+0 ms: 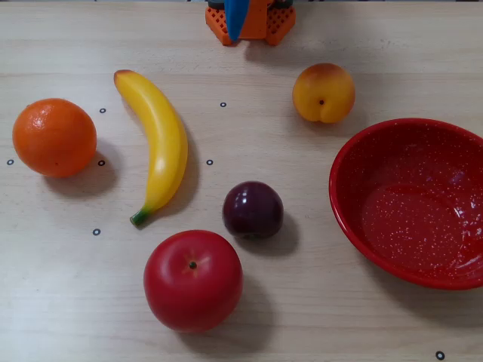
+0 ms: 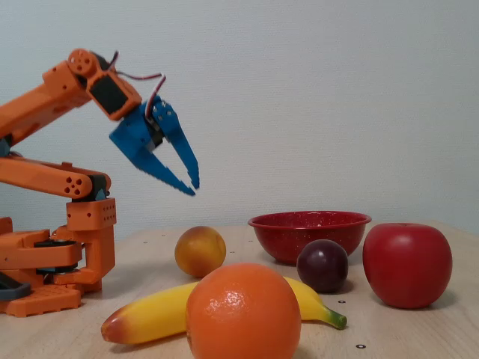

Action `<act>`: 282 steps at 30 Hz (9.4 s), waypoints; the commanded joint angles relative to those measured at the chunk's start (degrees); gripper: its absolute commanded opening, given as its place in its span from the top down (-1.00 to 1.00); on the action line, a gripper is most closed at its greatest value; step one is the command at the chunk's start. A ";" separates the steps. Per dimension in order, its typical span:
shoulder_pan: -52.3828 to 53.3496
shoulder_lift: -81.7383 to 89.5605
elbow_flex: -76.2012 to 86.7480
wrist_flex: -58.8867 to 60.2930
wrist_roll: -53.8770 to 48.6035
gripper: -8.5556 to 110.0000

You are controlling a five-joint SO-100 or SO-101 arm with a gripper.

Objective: Put peach in the red bowl.

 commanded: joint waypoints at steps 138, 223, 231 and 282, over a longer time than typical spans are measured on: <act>-25.31 -61.44 -11.95 -7.21 -36.91 0.10; -19.60 -62.23 -13.62 -8.53 -46.41 0.86; -18.19 -58.71 -15.29 -7.65 -44.47 0.86; -18.90 -54.23 -59.06 10.55 -20.39 0.86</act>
